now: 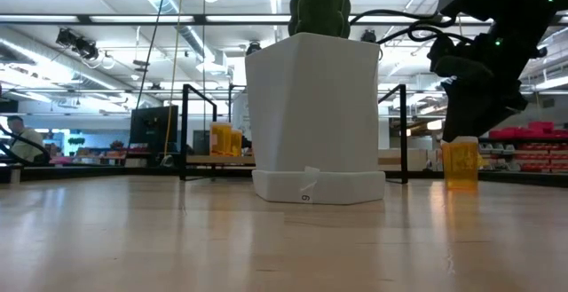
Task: Pick and place medicine bottles onto shelf by color
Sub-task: Close the orange medicine bottle
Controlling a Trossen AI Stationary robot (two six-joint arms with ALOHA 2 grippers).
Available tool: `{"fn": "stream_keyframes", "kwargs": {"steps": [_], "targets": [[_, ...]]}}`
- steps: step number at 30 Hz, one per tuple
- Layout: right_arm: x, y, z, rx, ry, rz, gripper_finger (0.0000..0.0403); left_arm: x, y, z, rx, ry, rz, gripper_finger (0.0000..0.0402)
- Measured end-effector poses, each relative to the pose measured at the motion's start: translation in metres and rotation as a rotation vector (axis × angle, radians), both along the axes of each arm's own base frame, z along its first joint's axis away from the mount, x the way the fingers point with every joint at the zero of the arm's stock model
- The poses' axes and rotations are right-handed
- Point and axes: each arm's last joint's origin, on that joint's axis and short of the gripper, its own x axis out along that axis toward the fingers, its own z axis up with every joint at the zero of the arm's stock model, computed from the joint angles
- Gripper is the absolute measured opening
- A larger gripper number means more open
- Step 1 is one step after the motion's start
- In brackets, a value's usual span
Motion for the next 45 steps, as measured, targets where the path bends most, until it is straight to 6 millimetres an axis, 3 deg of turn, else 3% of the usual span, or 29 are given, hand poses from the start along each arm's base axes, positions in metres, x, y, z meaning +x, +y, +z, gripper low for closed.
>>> {"fn": "stream_keyframes", "kwargs": {"steps": [8,19,24,30,38,45], "targets": [[0.000,0.000,0.000,0.008,-0.003,-0.006,0.0296,0.000,0.000,0.000,0.000,0.000,-0.001,0.0127],[0.005,-0.001,0.030,-0.054,0.015,-0.002,0.0298,0.000,0.000,0.000,-0.001,0.000,0.000,0.0132],[0.005,0.000,0.035,-0.060,0.044,0.026,0.0289,0.000,0.000,0.000,-0.001,-0.001,0.001,0.0128],[0.002,0.000,0.039,-0.057,0.043,0.086,0.0208,0.000,0.000,0.000,-0.004,-0.001,0.002,0.0127],[0.000,0.002,0.031,-0.005,0.079,0.186,0.0024,0.000,0.000,0.000,0.001,0.000,-0.001,0.0128],[0.002,-0.006,0.018,0.031,0.063,0.218,0.0006,0.000,0.000,0.000,-0.001,0.000,0.000,0.0125]]}}
